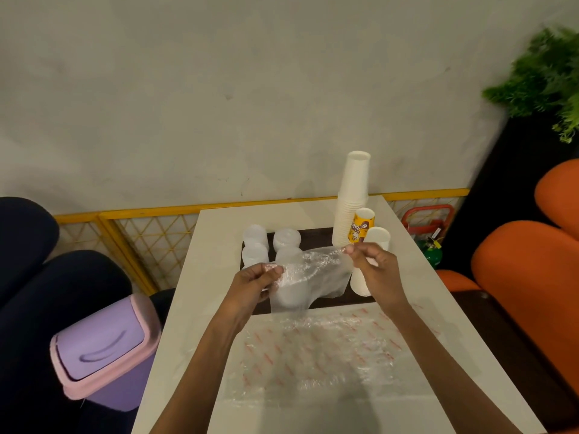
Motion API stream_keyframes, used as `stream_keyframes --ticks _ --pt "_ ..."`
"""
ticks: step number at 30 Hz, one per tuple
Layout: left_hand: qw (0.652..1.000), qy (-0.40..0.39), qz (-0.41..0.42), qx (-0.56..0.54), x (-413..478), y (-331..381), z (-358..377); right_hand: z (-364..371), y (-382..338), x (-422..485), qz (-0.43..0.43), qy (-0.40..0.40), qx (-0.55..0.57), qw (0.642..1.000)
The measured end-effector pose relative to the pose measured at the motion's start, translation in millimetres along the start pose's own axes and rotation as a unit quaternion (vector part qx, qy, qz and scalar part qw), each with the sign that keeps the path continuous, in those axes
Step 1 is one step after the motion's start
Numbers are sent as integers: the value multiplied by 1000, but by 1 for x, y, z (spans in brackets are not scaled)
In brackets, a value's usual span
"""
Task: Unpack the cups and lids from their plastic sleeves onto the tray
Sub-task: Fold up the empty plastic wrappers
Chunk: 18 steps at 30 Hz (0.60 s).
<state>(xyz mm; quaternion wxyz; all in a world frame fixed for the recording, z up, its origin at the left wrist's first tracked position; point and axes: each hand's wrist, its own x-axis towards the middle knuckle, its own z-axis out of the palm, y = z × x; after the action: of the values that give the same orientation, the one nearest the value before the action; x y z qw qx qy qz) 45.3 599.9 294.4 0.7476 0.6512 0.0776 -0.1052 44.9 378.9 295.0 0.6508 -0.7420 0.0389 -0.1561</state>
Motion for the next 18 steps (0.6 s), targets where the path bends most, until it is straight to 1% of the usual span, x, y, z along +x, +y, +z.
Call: stream_keyframes --ticks 2,4,5,7,9,11,13,15,18 --pt "997 33 56 35 -1 8 3 -2 -7 0 -35 8 -29 999" --pt "991 75 102 52 0 16 4 -2 -16 2 -57 2 -19 998" --pt "988 83 117 54 1 20 4 -2 -20 3 -56 -8 -3 998" --pt "987 48 146 44 2 28 2 -2 -28 4 -52 -19 40 998" --pt "991 -13 136 -13 1 35 2 -2 -33 6 -48 -13 83 995" --pt "991 -40 124 -32 2 37 6 0 -38 6 -35 -7 111 993" --pt "992 -12 118 -39 4 39 13 0 -41 8 -12 -4 125 992" --pt "991 33 110 -67 8 39 17 -1 -39 9 3 1 111 994" --pt "988 54 126 -69 11 39 21 -2 -35 12 36 2 92 995"
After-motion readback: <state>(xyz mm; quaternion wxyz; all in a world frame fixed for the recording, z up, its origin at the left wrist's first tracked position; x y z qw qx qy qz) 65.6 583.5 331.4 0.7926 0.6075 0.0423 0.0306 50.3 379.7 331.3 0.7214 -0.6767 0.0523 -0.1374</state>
